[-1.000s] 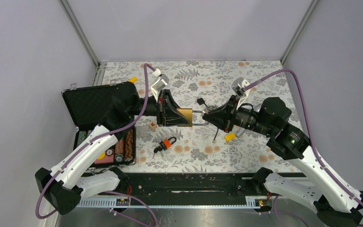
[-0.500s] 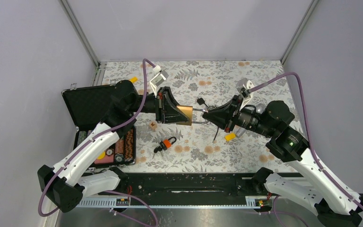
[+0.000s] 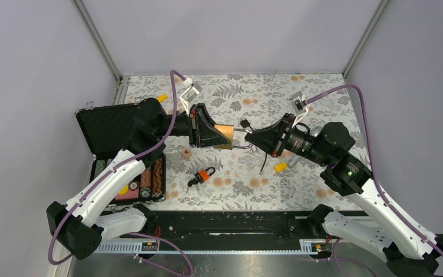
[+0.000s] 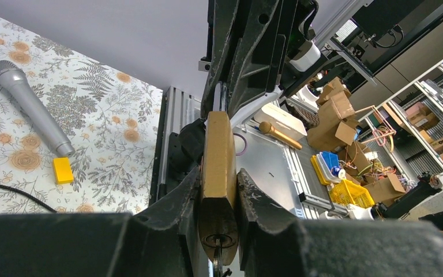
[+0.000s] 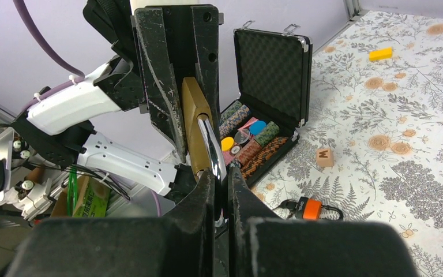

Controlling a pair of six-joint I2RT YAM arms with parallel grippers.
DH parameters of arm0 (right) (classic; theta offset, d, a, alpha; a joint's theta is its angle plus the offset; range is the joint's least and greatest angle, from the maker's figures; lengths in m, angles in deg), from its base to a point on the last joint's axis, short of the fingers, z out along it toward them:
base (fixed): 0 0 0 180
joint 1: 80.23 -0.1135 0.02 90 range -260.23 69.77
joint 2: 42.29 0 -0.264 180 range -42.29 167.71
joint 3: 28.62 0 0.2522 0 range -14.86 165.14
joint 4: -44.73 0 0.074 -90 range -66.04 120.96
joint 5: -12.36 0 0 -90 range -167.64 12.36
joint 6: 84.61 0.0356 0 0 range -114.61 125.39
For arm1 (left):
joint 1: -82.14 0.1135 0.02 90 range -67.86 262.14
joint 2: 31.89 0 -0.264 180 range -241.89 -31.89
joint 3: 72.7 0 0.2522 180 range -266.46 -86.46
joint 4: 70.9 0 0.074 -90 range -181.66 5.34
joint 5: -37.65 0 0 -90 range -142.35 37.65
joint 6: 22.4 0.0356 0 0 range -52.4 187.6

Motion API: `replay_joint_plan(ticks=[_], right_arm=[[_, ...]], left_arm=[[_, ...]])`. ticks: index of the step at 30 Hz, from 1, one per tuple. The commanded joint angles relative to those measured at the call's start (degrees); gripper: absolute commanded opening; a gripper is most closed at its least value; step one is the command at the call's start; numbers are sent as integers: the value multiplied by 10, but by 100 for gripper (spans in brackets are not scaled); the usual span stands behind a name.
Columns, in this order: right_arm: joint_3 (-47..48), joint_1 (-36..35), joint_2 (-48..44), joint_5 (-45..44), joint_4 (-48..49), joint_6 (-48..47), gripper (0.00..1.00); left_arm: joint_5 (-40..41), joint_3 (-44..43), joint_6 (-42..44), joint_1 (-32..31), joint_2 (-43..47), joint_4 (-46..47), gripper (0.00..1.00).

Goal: Lock with the key
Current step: Lock the lock.

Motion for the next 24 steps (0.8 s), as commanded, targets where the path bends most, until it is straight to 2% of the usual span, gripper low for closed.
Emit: replay_joint_plan(ticks=[1, 6, 11, 24], right_arm=[[0, -8, 33, -12, 113, 63, 0], [-11, -9, 54, -10, 159, 92, 0], [-38, -10, 58, -10, 232, 118, 0], [-35, -37, 78, 43, 247, 142, 0]], left_arm=[[31, 0, 5, -33, -21, 56, 0], [62, -4, 41, -70, -32, 17, 0], [82, 19, 30, -87, -47, 31, 0], [110, -5, -7, -93, -100, 96, 0]])
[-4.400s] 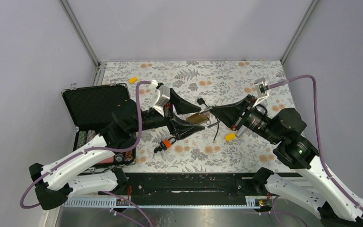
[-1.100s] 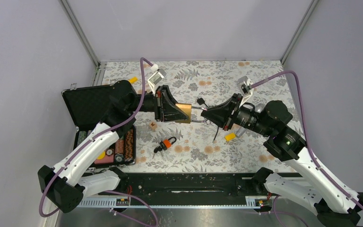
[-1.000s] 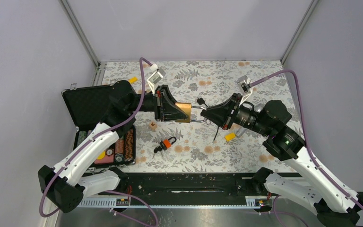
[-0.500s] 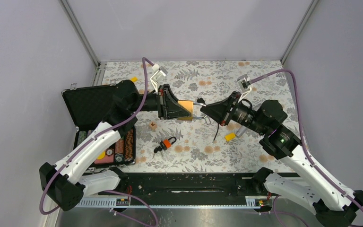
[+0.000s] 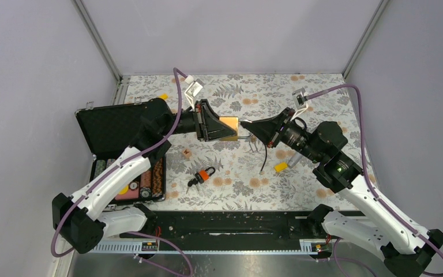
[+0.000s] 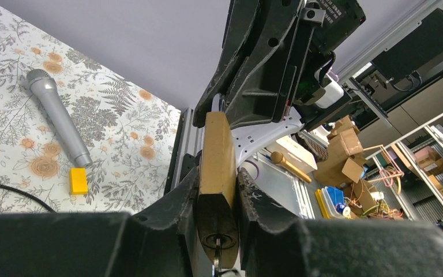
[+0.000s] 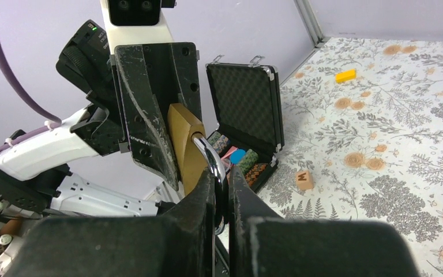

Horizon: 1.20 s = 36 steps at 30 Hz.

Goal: Lock with the key
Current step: Lock the lock.

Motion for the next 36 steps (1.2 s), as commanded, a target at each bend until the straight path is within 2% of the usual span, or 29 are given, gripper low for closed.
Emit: replay_joint_plan(ticks=[1, 4, 9, 14, 18, 19, 22, 24, 25, 29, 33, 36], right_arm=[[9, -52, 58, 106, 159, 115, 0], [5, -54, 61, 112, 166, 128, 0], [6, -59, 59, 108, 155, 125, 0], [39, -56, 18, 23, 18, 32, 0], [59, -27, -7, -22, -101, -44, 0], [66, -19, -11, -31, -128, -63, 0], [88, -7, -17, -43, -195, -129, 0], [102, -3, -13, -45, -239, -175, 0], [111, -1, -9, -44, -256, -194, 0], [137, 1, -7, -26, -320, -262, 0], [137, 1, -18, 38, -353, -316, 0], [141, 1, -18, 99, -372, -351, 0]], left_arm=[[16, -24, 18, -78, -76, 69, 0], [8, -23, 1, -81, -91, 93, 0], [14, -27, 6, -86, -96, 81, 0], [46, -43, 59, -75, -72, 5, 0], [37, -42, 70, -43, -48, -15, 1], [33, -41, 77, -34, -41, -24, 11], [24, -51, 149, -22, -24, -74, 59], [39, -66, 250, -20, -20, -128, 83], [44, -72, 287, -20, -22, -147, 89], [20, -101, 392, -20, -56, -194, 96], [-33, -132, 435, -20, -112, -241, 96], [-112, -139, 446, -24, -139, -253, 93]])
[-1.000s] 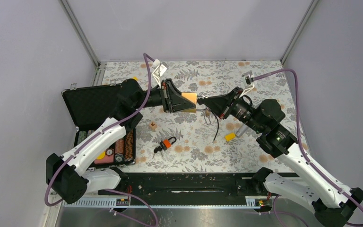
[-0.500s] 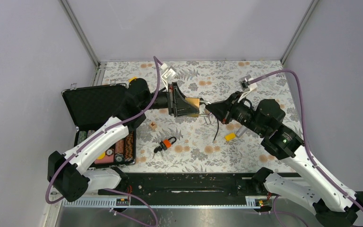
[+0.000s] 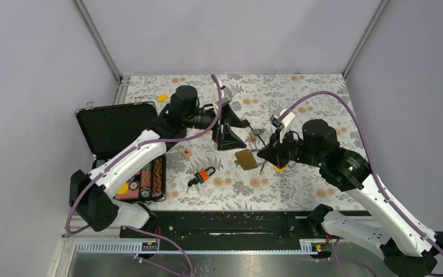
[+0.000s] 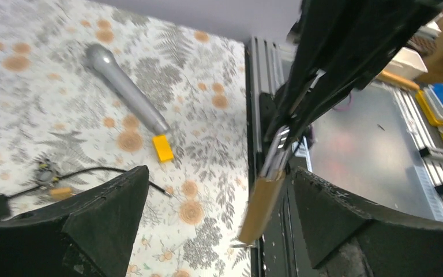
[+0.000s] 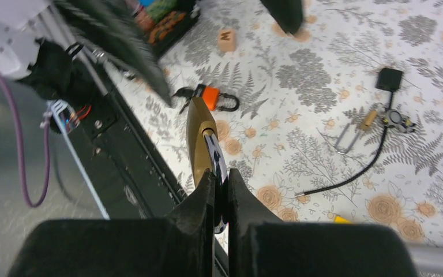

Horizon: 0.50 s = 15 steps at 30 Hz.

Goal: Lock with the key
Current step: Lock the lock.

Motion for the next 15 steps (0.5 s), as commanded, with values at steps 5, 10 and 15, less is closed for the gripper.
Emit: replay_joint_plan(ticks=[5, 10, 15], right_arm=[[51, 3, -6, 167, 15, -82, 0], [54, 3, 8, 168, 15, -84, 0], [55, 2, 13, 176, 12, -87, 0]], left_arm=[[-112, -14, 107, -40, -51, -54, 92], [-124, -29, 154, -59, -72, -122, 86], [-123, -21, 181, -61, -59, -152, 87]])
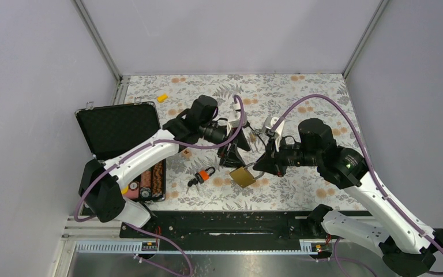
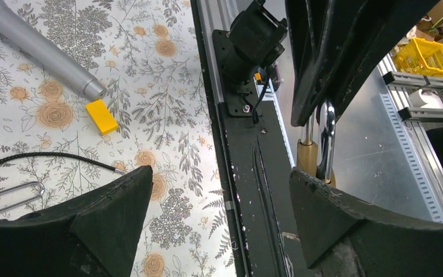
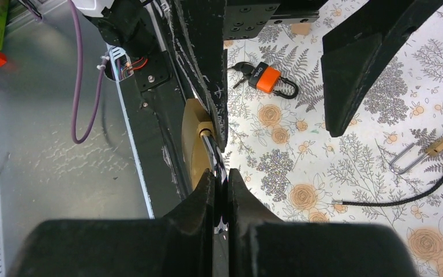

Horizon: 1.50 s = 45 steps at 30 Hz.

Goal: Lock with the key
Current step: Lock the lock.

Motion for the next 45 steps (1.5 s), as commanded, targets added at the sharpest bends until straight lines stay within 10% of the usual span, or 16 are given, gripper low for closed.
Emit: replay_joint_plan(ticks=[1, 10, 24, 34, 43, 45], right_arm=[[39, 3, -2, 17, 61, -12, 0], [28, 3, -8, 8, 55, -22, 0], [31, 3, 0, 10, 83, 1, 0], [25, 2, 2, 4, 95, -2, 0], [25, 2, 10, 1, 108, 10, 0], [24, 2, 12, -13, 117, 22, 19]], left_arm=[[-21, -15, 25, -7, 20, -17, 87], [128, -6, -134, 6, 67, 105, 88], [11, 20, -53, -27, 85, 46, 87], [15, -19, 16, -40, 47, -78, 53], [42, -31, 13, -42, 41, -85, 0], [66, -16, -27, -42, 54, -30, 0]])
